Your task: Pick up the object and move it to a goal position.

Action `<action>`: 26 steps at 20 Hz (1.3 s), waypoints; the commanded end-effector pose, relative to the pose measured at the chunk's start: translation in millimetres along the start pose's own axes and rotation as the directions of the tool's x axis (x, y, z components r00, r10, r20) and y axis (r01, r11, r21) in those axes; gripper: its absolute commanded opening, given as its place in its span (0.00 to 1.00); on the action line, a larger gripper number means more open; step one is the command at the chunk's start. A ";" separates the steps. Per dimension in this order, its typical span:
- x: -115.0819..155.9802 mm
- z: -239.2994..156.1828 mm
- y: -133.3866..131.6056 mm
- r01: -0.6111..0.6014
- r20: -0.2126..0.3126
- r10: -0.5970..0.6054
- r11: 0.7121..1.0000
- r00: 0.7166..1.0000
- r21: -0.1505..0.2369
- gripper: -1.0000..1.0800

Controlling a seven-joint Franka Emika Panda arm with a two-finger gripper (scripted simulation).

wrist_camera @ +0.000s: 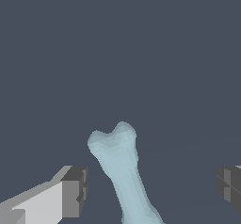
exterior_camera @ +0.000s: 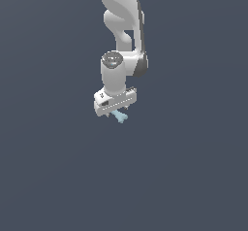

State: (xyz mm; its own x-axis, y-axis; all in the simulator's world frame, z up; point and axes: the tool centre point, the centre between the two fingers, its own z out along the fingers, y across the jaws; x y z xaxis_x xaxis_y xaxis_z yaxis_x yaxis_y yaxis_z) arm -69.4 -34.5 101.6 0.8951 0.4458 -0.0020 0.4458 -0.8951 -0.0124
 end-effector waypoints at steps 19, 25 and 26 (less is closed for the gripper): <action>-63.1 37.0 -8.2 0.334 0.002 -0.334 0.942 0.942 -0.012 0.96; -63.7 38.4 -8.2 0.336 0.003 -0.336 0.942 0.942 -0.012 0.96; -63.8 39.7 -8.2 0.336 0.003 -0.336 0.942 0.942 -0.012 0.96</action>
State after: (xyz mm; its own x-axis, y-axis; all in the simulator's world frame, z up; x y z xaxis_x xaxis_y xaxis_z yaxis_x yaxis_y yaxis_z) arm -130.2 -55.1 63.5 0.6936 0.7204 -0.0001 0.7204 -0.6936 -0.0001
